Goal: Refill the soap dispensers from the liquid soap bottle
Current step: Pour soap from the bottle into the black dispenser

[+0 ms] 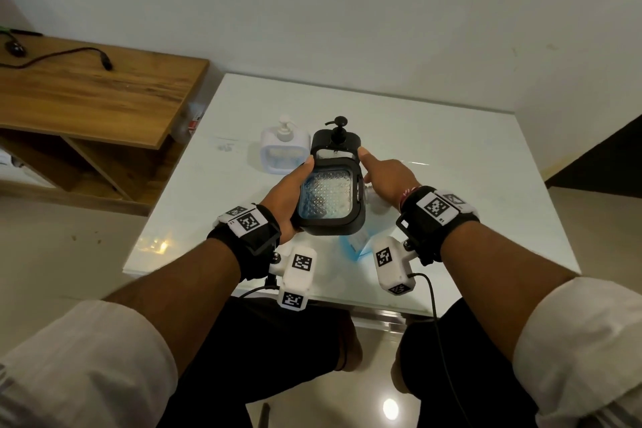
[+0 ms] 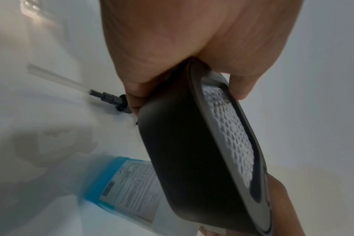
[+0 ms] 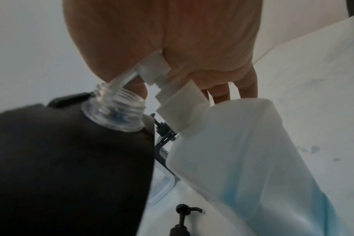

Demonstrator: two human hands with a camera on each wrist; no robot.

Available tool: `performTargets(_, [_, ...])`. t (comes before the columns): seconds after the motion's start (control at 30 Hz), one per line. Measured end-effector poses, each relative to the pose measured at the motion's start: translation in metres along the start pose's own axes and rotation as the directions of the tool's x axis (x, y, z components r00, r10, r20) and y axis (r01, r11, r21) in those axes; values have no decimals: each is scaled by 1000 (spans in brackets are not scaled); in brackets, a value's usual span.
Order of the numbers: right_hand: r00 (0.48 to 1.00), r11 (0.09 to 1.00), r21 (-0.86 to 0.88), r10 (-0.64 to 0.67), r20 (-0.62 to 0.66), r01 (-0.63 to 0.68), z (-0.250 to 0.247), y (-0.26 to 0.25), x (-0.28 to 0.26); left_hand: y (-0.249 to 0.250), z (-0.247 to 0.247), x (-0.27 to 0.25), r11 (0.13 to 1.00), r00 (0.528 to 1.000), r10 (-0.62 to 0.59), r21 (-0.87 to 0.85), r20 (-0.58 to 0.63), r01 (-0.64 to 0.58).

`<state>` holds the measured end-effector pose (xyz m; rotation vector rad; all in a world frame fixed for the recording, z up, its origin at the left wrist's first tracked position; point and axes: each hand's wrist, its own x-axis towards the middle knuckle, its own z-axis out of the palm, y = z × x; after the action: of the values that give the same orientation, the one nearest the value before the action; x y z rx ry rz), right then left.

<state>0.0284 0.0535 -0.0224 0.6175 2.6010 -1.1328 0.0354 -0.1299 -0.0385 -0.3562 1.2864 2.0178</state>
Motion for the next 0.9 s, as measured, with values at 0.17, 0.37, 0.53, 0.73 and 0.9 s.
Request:
performTargets(0.17, [999, 999, 40, -28, 18, 28, -3, -3, -1, 1, -1, -3, 1000, 1000, 11, 3, -11, -11])
performTargets(0.37, [1000, 999, 39, -16, 16, 16, -6, -4, 0, 1, -1, -1, 1000, 1000, 13, -7, -15, -13])
performTargets(0.53, [1000, 998, -68, -8, 8, 9, -1, 1, 3, -1, 1, -3, 1000, 1000, 12, -15, -18, -13])
performTargets(0.73, [999, 999, 41, -24, 36, 23, -7, -4, -2, -1, -2, -3, 999, 999, 25, -21, -20, -26])
performTargets(0.9, [999, 1000, 5, -6, 36, 6, -4, -4, 0, -1, -3, 0, 1000, 1000, 18, -15, -8, -18])
